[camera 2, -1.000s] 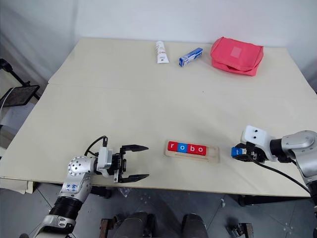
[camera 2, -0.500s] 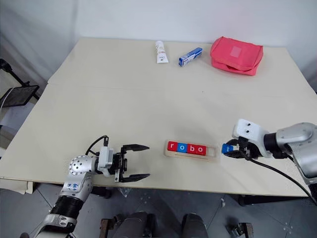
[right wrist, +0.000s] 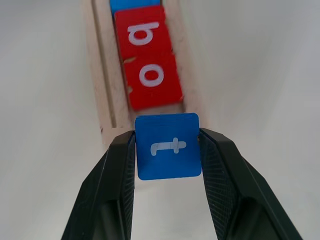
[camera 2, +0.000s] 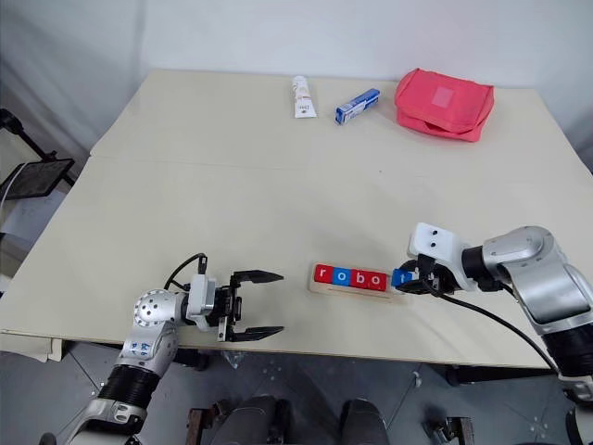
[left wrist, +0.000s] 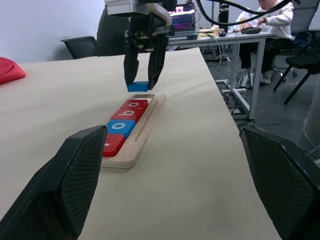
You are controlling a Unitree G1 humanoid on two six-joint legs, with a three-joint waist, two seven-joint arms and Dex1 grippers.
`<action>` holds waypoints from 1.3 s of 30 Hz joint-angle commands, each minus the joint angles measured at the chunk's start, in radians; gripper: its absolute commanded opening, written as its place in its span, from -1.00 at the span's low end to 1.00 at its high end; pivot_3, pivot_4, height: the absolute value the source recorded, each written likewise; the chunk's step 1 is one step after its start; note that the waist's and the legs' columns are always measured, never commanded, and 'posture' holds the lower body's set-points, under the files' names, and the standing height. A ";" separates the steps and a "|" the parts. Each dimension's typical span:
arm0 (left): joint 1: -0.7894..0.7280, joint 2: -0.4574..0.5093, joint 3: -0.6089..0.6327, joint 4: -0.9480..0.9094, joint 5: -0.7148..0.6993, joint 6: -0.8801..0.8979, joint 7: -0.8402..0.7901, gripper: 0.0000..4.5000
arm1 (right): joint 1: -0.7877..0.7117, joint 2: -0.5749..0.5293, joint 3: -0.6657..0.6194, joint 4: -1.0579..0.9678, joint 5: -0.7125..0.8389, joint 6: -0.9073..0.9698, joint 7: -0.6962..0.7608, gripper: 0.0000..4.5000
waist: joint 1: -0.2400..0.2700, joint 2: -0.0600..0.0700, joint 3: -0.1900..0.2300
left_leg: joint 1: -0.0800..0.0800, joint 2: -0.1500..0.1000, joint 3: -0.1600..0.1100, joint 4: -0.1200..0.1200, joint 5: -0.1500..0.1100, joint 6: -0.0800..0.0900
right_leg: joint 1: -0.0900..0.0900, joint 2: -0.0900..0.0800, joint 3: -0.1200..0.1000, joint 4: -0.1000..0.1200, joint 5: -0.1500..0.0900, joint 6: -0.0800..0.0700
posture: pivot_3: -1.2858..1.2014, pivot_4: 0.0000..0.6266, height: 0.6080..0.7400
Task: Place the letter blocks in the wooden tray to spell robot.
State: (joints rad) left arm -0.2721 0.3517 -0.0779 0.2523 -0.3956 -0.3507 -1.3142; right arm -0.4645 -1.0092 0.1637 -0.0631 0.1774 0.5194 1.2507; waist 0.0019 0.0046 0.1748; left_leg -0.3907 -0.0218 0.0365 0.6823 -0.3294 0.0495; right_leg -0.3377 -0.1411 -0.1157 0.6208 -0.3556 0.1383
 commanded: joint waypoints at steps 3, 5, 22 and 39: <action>0.019 0.005 0.003 -0.032 -0.005 -0.011 0.014 1.00 | -0.022 0.017 0.012 0.009 -0.011 -0.019 0.002 -0.35 | 0.000 0.000 0.000 | 0.000 0.000 0.000 0.000 0.000 0.000 | 0.000 0.000 0.000 0.000 0.000 0.000 | 0.03 -0.52 1.00; 0.020 0.004 0.003 -0.034 -0.005 -0.010 0.017 1.00 | -0.020 0.018 0.015 0.005 -0.008 -0.018 0.005 -0.35 | 0.000 0.000 0.000 | 0.000 0.000 0.000 0.000 0.000 0.000 | 0.000 0.000 0.000 0.000 0.000 0.000 | 0.03 -0.52 1.00; -0.007 -0.006 0.001 0.000 -0.003 -0.017 0.017 1.00 | 0.043 -0.013 -0.091 -0.065 0.040 0.037 -0.037 0.99 | 0.005 0.000 0.000 | 0.000 0.000 0.000 0.000 0.000 0.000 | 0.000 0.000 0.000 0.000 0.000 0.000 | 0.03 -0.52 1.00; -0.042 -0.015 -0.003 0.047 -0.001 -0.026 0.003 1.00 | 0.217 -0.034 -0.202 -0.099 0.063 0.027 -0.096 -0.96 | 0.021 0.000 0.000 | 0.000 0.000 0.001 0.000 0.000 0.000 | 0.000 0.000 -0.001 0.000 0.000 0.000 | 0.03 -0.52 1.00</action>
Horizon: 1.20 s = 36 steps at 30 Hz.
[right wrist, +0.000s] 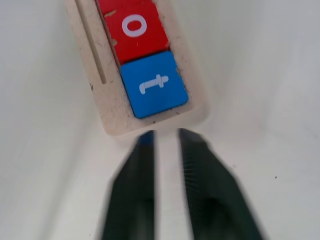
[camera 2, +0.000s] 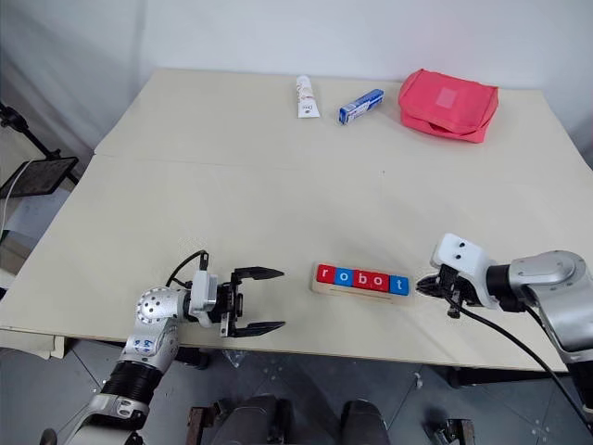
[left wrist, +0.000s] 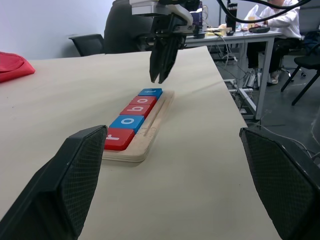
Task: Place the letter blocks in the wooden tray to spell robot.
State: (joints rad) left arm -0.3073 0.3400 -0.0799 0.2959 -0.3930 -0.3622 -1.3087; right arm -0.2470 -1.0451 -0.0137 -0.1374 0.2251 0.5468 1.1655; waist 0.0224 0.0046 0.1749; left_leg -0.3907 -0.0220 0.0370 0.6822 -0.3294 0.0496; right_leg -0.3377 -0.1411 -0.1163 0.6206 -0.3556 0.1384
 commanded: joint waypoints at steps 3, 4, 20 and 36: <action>-0.001 -0.002 0.001 -0.002 -0.002 -0.013 -0.003 1.00 | -0.003 0.015 -0.012 -0.025 0.016 0.004 -0.024 -0.96 | 0.000 0.000 0.000 | 0.000 0.000 0.000 0.000 0.000 0.000 | 0.000 0.000 0.000 0.000 0.000 0.000 | 0.03 -0.52 1.00; 0.001 0.000 0.002 -0.005 -0.002 -0.012 -0.002 1.00 | -0.006 0.022 -0.008 -0.024 0.017 0.005 -0.029 -0.96 | 0.000 0.000 0.000 | 0.000 0.000 0.000 0.000 0.000 0.000 | 0.000 0.000 0.000 0.000 0.000 0.000 | 0.03 -0.52 1.00; -0.013 0.019 0.020 -0.006 -0.011 -0.004 -0.003 1.00 | 0.014 0.014 -0.061 -0.061 0.049 0.017 -0.030 -0.96 | 0.001 0.000 0.000 | 0.000 0.000 0.000 0.000 0.000 0.000 | 0.000 0.000 0.000 0.000 0.000 0.000 | 0.03 -0.52 1.00; -0.094 0.121 0.109 0.112 -0.005 0.003 0.006 1.00 | 0.264 0.052 -0.387 0.237 0.211 -0.489 0.272 0.99 | 0.001 -0.001 0.001 | 0.001 0.000 0.000 0.000 0.000 0.000 | 0.001 0.001 -0.002 0.000 0.000 0.000 | 0.03 -0.52 1.00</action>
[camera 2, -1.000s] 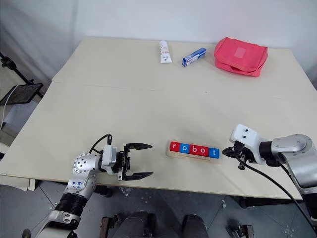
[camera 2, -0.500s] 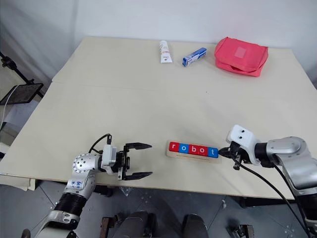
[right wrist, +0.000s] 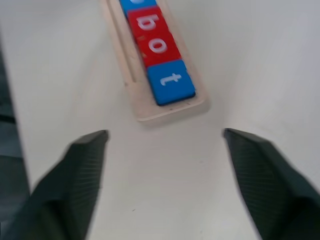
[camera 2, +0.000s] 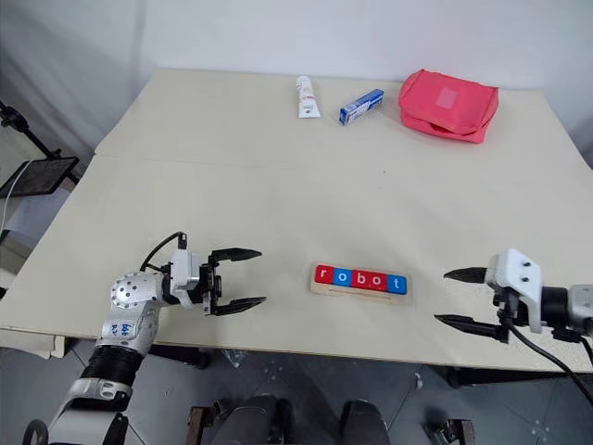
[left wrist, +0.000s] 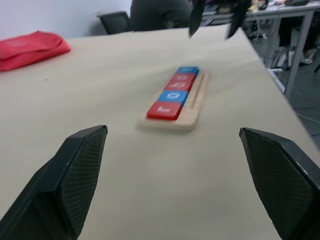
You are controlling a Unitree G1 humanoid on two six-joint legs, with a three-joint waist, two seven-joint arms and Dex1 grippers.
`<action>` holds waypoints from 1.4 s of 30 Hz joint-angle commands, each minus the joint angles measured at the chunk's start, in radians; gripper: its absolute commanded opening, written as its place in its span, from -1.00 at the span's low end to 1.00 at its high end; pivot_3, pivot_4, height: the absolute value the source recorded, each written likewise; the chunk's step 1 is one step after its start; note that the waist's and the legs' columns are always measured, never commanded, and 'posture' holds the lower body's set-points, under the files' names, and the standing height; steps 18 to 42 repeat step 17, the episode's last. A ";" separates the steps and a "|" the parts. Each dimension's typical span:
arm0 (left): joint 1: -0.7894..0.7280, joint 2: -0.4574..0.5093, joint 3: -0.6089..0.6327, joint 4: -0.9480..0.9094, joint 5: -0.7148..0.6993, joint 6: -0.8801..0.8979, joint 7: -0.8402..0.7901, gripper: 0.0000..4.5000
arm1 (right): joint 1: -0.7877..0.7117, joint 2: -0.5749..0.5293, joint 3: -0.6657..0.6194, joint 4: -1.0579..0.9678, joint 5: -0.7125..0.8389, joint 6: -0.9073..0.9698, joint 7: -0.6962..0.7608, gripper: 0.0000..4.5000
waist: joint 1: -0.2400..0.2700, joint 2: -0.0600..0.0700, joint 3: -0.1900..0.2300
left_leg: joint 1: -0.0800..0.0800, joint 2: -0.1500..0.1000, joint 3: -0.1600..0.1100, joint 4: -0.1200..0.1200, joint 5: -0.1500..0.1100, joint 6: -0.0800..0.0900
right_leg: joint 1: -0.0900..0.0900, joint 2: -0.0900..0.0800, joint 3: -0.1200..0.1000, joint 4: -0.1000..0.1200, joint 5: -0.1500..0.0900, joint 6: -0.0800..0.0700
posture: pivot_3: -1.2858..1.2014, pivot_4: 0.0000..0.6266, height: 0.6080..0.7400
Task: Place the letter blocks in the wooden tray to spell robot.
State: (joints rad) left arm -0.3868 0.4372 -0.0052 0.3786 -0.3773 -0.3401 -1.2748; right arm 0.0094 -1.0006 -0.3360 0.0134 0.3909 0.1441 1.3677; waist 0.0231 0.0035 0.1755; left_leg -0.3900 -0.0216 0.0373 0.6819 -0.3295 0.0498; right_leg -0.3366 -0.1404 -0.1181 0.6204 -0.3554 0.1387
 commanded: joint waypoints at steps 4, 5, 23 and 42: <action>-0.033 0.042 0.071 0.084 -0.066 -0.021 -0.087 1.00 | -0.009 0.029 -0.097 0.216 0.109 -0.152 0.159 0.99 | 0.000 0.000 0.000 | 0.000 0.000 0.000 0.000 0.000 0.000 | 0.000 0.000 -0.001 0.000 0.000 0.000 | 0.03 -0.52 1.00; -0.035 0.043 0.077 0.088 -0.074 -0.019 -0.097 1.00 | -0.014 0.028 -0.097 0.232 0.111 -0.155 0.159 0.99 | 0.000 0.000 0.000 | 0.000 0.000 0.000 0.000 0.000 0.000 | 0.000 0.000 -0.001 0.000 0.000 0.000 | 0.03 -0.52 1.00; -0.005 0.078 0.114 0.031 -0.136 0.061 -0.181 1.00 | -0.047 0.020 -0.090 0.296 0.176 -0.152 0.197 0.99 | 0.000 0.000 0.000 | 0.000 0.000 0.000 0.000 0.000 0.000 | 0.000 -0.001 -0.001 0.000 0.000 0.000 | 0.03 -0.52 1.00; -0.005 0.078 0.114 0.031 -0.136 0.061 -0.181 1.00 | -0.047 0.020 -0.090 0.296 0.176 -0.152 0.197 0.99 | 0.000 0.000 0.000 | 0.000 0.000 0.000 0.000 0.000 0.000 | 0.000 -0.001 -0.001 0.000 0.000 0.000 | 0.03 -0.52 1.00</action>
